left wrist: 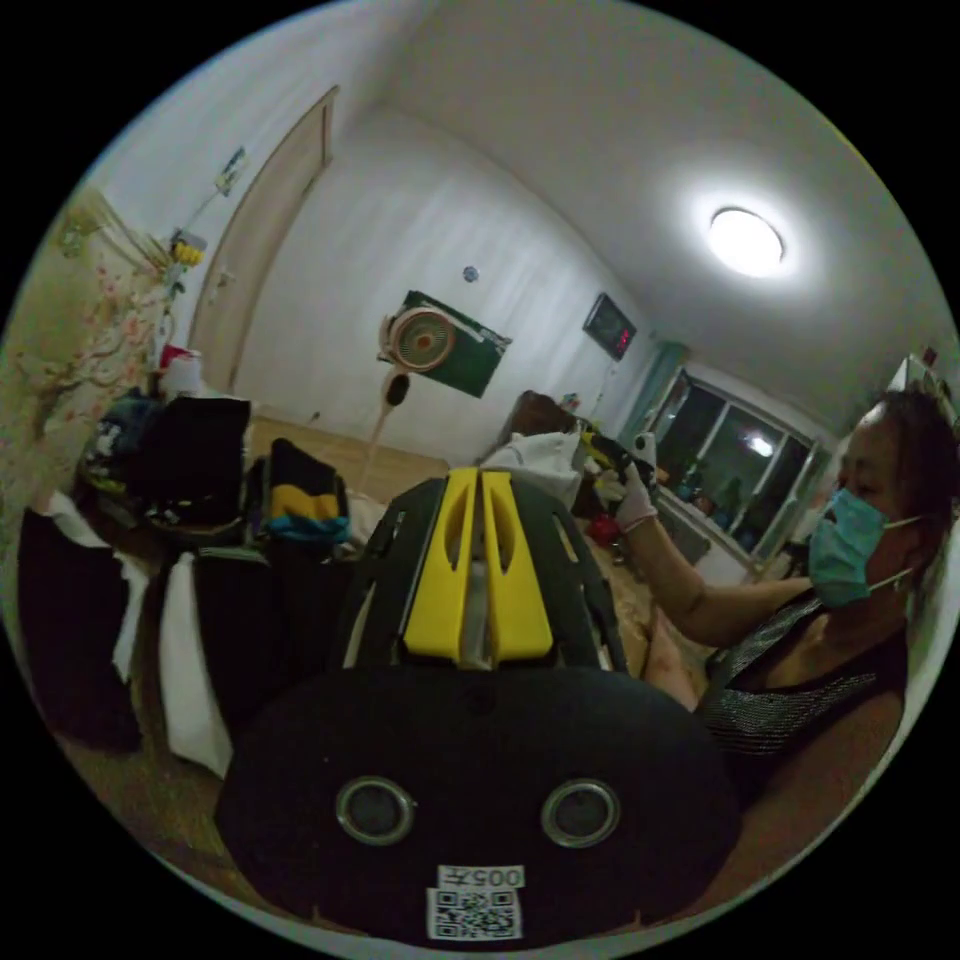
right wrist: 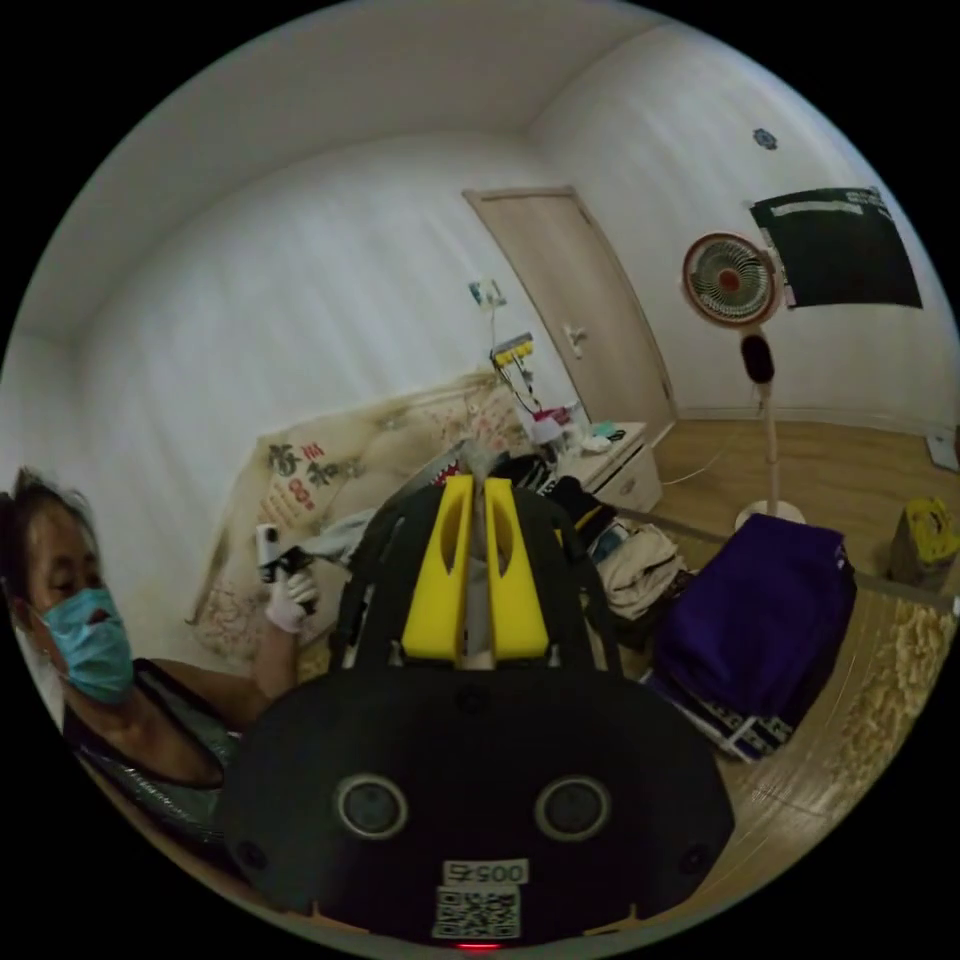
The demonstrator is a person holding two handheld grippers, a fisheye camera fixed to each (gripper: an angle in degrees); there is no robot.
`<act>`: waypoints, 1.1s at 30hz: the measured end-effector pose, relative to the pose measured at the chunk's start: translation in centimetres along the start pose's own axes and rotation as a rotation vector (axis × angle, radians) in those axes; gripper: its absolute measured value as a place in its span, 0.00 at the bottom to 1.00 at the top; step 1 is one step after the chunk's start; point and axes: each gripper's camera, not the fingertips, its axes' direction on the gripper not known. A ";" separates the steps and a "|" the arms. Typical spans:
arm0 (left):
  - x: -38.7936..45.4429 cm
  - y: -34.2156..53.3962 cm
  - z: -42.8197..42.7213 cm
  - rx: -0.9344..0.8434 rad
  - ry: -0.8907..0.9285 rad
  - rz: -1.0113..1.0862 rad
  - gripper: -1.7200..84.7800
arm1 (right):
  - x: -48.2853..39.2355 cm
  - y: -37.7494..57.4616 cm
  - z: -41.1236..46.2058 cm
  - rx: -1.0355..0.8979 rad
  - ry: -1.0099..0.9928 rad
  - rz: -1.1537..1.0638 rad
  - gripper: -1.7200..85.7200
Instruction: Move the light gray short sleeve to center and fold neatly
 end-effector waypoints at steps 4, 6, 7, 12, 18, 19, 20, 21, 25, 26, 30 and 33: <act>5.1 -3.5 5.8 -0.008 0.095 0.039 0.01 | -4.2 -1.4 -8.7 0.011 0.092 -0.014 0.01; 7.8 -5.2 8.6 -0.013 0.124 0.061 0.01 | -7.1 -2.0 -14.0 0.002 0.186 -0.032 0.01; 9.8 -6.3 10.6 -0.019 0.145 0.077 0.01 | -7.8 -2.0 -15.3 0.002 0.206 -0.032 0.01; 18.5 -10.5 18.4 0.001 0.322 0.159 0.01 | -14.3 -0.9 -29.3 0.183 0.367 -0.027 0.01; 30.8 -16.0 28.5 -0.050 0.428 0.322 0.01 | -25.3 0.2 -43.4 0.323 0.604 -0.160 0.01; 33.0 -17.1 30.5 -0.058 0.446 0.349 0.01 | -26.3 0.2 -44.6 0.330 0.620 -0.170 0.01; 34.1 -17.6 31.5 -0.062 0.458 0.360 0.01 | -28.1 0.2 -47.0 0.346 0.649 -0.188 0.01; 36.0 -18.7 33.7 -0.070 0.491 0.376 0.01 | -29.8 0.1 -49.4 0.362 0.676 -0.205 0.01; 42.0 -22.8 42.9 -0.119 0.591 0.395 0.01 | -33.3 -0.2 -55.8 0.394 0.733 -0.230 0.01; 42.8 -23.4 44.5 -0.128 0.597 0.396 0.01 | -33.9 -0.5 -57.6 0.392 0.745 -0.228 0.01; 47.3 -28.3 57.0 -0.228 0.593 0.375 0.01 | -32.7 -2.4 -62.6 0.321 0.843 -0.166 0.01; 49.1 -32.0 68.6 -0.312 0.570 0.309 0.01 | -28.1 -3.8 -65.6 0.242 0.868 -0.055 0.01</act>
